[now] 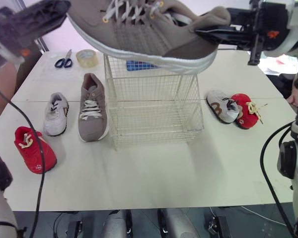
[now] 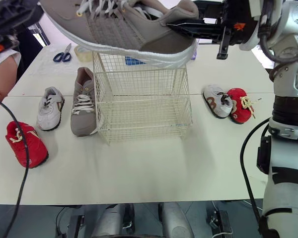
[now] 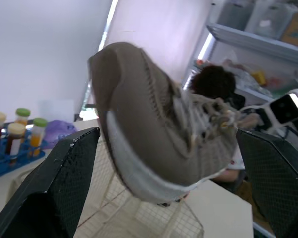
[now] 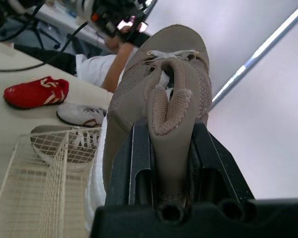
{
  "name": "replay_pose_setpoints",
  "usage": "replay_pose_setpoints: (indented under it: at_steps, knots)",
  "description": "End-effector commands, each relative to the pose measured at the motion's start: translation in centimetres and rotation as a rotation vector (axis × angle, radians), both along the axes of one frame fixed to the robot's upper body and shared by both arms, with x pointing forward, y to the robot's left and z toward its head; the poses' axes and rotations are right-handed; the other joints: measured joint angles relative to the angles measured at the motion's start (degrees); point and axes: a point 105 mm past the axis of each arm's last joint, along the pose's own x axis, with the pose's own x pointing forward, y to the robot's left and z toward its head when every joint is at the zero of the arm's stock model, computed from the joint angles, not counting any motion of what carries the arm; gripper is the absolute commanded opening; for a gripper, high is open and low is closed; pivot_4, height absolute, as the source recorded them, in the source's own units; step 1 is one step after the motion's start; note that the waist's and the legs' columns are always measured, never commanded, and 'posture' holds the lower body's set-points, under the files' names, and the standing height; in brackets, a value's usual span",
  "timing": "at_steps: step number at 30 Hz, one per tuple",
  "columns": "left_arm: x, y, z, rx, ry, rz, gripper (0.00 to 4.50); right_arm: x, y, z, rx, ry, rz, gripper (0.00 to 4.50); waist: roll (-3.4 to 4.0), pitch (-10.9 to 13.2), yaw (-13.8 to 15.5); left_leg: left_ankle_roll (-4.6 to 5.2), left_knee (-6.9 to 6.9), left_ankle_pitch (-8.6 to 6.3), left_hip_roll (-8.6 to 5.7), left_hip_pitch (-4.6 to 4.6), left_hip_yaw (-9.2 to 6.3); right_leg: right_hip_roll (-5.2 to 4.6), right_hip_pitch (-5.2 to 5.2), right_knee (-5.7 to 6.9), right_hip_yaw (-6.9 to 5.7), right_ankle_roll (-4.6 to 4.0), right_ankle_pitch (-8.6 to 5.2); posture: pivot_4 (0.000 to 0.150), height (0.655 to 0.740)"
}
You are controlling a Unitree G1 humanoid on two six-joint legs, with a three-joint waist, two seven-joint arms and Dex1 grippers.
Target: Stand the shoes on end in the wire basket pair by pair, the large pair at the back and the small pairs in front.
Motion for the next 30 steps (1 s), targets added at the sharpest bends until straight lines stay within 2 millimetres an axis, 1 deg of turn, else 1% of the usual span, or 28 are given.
replay_pose_setpoints:
  at_steps: [1, 4, 6, 8, 11, 14, 15, 16, 17, 18, 19, 20, 21, 22, 23, 24, 25, 26, 27, 29, 30]
  knots:
    - [-1.0, -0.2, 0.7, 0.042, -0.037, -0.040, 4.50, -1.5, 0.7, 1.4, -0.013, -0.141, 0.026, 0.33, 0.00, 0.0, 0.0, 0.00, 0.01, 0.00, 0.01, 0.00, -0.01, 0.01, 0.00, 0.02, 0.00, 0.00, 0.00, 0.150, 0.7400]
    - [-0.1, -0.1, 0.5, 0.058, -0.011, -0.033, 4.50, -2.2, 1.4, 0.9, -0.031, -0.149, 0.075, 0.33, 0.00, 0.0, 0.0, -0.01, 0.09, 0.01, 0.00, 0.00, -0.02, 0.01, -0.01, 0.12, 0.00, 0.00, 0.00, 0.150, 0.7400]
    - [1.0, 0.4, -0.1, 0.076, 0.017, -0.007, 4.50, -2.8, 1.8, 1.0, -0.031, -0.159, 0.106, 0.33, 0.00, 0.0, 0.0, -0.01, 0.13, 0.01, 0.00, -0.01, -0.02, 0.01, -0.01, 0.14, -0.01, 0.00, 0.00, 0.150, 0.7400]
    - [1.6, 0.7, -0.4, 0.085, 0.035, 0.001, 4.50, -3.1, 2.1, 0.9, -0.036, -0.163, 0.120, 0.33, 0.00, 0.0, 0.1, 0.00, 0.14, 0.01, 0.00, -0.01, 0.00, 0.02, -0.01, 0.17, -0.02, 0.00, 0.00, 0.150, 0.7400]
    - [1.5, 0.1, -0.9, 0.135, 0.038, -0.060, 4.50, -3.2, 2.5, 0.2, -0.072, -0.163, 0.128, 0.33, -0.01, 0.0, 0.0, 0.00, 0.16, 0.01, 0.00, -0.01, 0.01, 0.03, -0.01, 0.18, -0.03, 0.00, 0.00, 0.150, 0.7400]
    - [0.6, -0.9, -1.6, 0.193, 0.029, -0.153, 4.50, -3.1, 2.8, -0.1, -0.086, -0.160, 0.134, 0.33, 0.00, 0.0, 0.0, 0.00, 0.16, 0.01, 0.00, -0.01, 0.03, 0.02, -0.02, 0.18, -0.02, 0.00, 0.00, 0.150, 0.7400]
    - [0.3, -1.2, -1.9, 0.206, 0.032, -0.178, 3.95, -3.1, 2.8, -0.1, -0.086, -0.162, 0.133, 0.31, 0.00, 0.0, 0.0, 0.00, 0.15, 0.01, 0.01, -0.01, 0.03, 0.02, -0.04, 0.19, -0.01, 0.00, 0.00, 0.150, 0.7400]
    - [0.2, -1.4, -2.0, 0.207, 0.035, -0.196, 3.64, -2.9, 2.8, -0.2, -0.091, -0.162, 0.127, 0.31, 0.00, 0.0, 0.0, 0.00, 0.15, 0.01, 0.02, -0.02, 0.03, 0.03, -0.05, 0.19, -0.01, 0.00, 0.00, 0.150, 0.7400]
    - [0.1, -1.5, -2.0, 0.204, 0.035, -0.206, 3.18, -2.7, 2.8, -0.3, -0.092, -0.159, 0.120, 0.31, 0.00, 0.0, 0.0, 0.00, 0.15, 0.01, 0.02, -0.02, 0.03, 0.03, -0.06, 0.20, -0.01, 0.00, 0.00, 0.150, 0.7400]
    - [0.1, -1.6, -2.0, 0.197, 0.034, -0.207, 2.65, -2.6, 2.7, -0.4, -0.089, -0.153, 0.112, 0.31, 0.00, 0.0, 0.0, 0.00, 0.15, 0.01, 0.03, -0.02, 0.02, 0.03, -0.06, 0.21, -0.01, -0.01, 0.00, 0.150, 0.7400]
    - [0.2, -1.6, -1.9, 0.183, 0.031, -0.202, 2.26, -2.3, 2.6, -0.6, -0.087, -0.144, 0.101, 0.31, 0.00, 0.0, 0.0, 0.00, 0.15, 0.01, 0.04, -0.02, 0.01, 0.03, -0.06, 0.21, -0.01, 0.00, 0.00, 0.150, 0.7400]
    - [0.2, -1.6, -1.9, 0.174, 0.027, -0.195, 1.73, -2.0, 2.4, -0.7, -0.080, -0.132, 0.083, 0.31, 0.00, 0.0, 0.0, 0.00, 0.15, 0.01, 0.04, -0.02, 0.01, 0.03, -0.06, 0.23, -0.01, 0.00, 0.00, 0.150, 0.7400]
    - [0.3, -1.5, -1.9, 0.167, 0.023, -0.186, 1.32, -1.7, 2.2, -0.7, -0.071, -0.119, 0.064, 0.31, 0.00, 0.0, 0.0, 0.00, 0.17, 0.01, 0.04, -0.01, -0.01, 0.02, -0.06, 0.26, -0.01, 0.00, 0.00, 0.150, 0.7400]
    - [0.4, -1.5, -1.9, 0.155, 0.018, -0.165, 0.96, -1.3, 1.9, -0.7, -0.053, -0.097, 0.038, 0.77, 0.00, 0.0, 0.0, 0.00, 0.20, 0.01, 0.04, -0.01, -0.01, 0.02, -0.06, 0.28, 0.00, 0.00, 0.00, 0.150, 0.7400]
    - [0.6, -1.4, -1.8, 0.130, 0.012, -0.149, 0.74, -0.8, 1.3, -0.5, -0.015, -0.069, 0.004, 1.28, -0.01, 0.0, 0.0, 0.01, 0.25, 0.01, 0.04, -0.03, -0.02, 0.01, -0.06, 0.31, 0.01, 0.00, 0.00, 0.150, 0.7400]
    - [0.7, -1.2, -1.6, 0.104, 0.000, -0.130, 0.72, -0.4, 0.7, -0.3, 0.035, -0.029, -0.021, 1.68, -0.01, 0.0, 0.1, 0.01, 0.29, 0.01, 0.03, -0.03, -0.02, 0.00, -0.05, 0.33, 0.02, 0.00, 0.00, 0.150, 0.7400]
    - [0.7, -1.0, -1.4, 0.072, -0.013, -0.110, 0.72, 0.0, -0.1, 0.3, 0.122, 0.009, -0.051, 2.17, -0.03, 0.0, 0.1, 0.01, 0.34, 0.01, 0.03, -0.03, -0.01, -0.02, -0.05, 0.38, 0.04, 0.00, 0.00, 0.150, 0.7400]
    - [0.7, -0.8, -1.2, 0.035, -0.034, -0.084, 0.72, 0.5, -1.4, 1.2, 0.259, 0.054, -0.078, 2.66, -0.03, 0.0, 0.2, 0.01, 0.48, 0.00, 0.05, -0.10, -0.08, -0.02, -0.04, 0.41, 0.03, 0.00, 0.00, 0.150, 0.7400]
    - [0.6, -0.5, -1.0, -0.003, -0.054, -0.061, 0.72, 0.9, -2.6, 1.4, 0.362, 0.106, -0.106, 3.24, -0.04, 0.0, 0.3, 0.02, 0.56, 0.00, 0.06, -0.13, -0.09, -0.04, -0.04, 0.48, 0.03, 0.00, 0.00, 0.150, 0.7400]
    - [0.4, -0.1, -0.9, -0.093, -0.083, -0.020, 0.72, 2.0, -4.8, 0.8, 0.576, 0.217, -0.148, 4.22, -0.10, 0.0, 0.5, 0.02, 0.73, 0.00, 0.06, -0.17, -0.11, -0.06, -0.04, 0.60, 0.03, 0.00, 0.00, 0.150, 0.7400]
    - [0.2, -0.2, -0.9, -0.138, -0.103, -0.001, 0.72, 2.5, -5.5, -0.2, 0.668, 0.291, -0.159, 4.38, -0.13, -0.1, 0.6, 0.02, 0.78, 0.00, 0.07, -0.17, -0.13, -0.07, -0.01, 0.64, 0.02, 0.00, 0.00, 0.150, 0.7400]
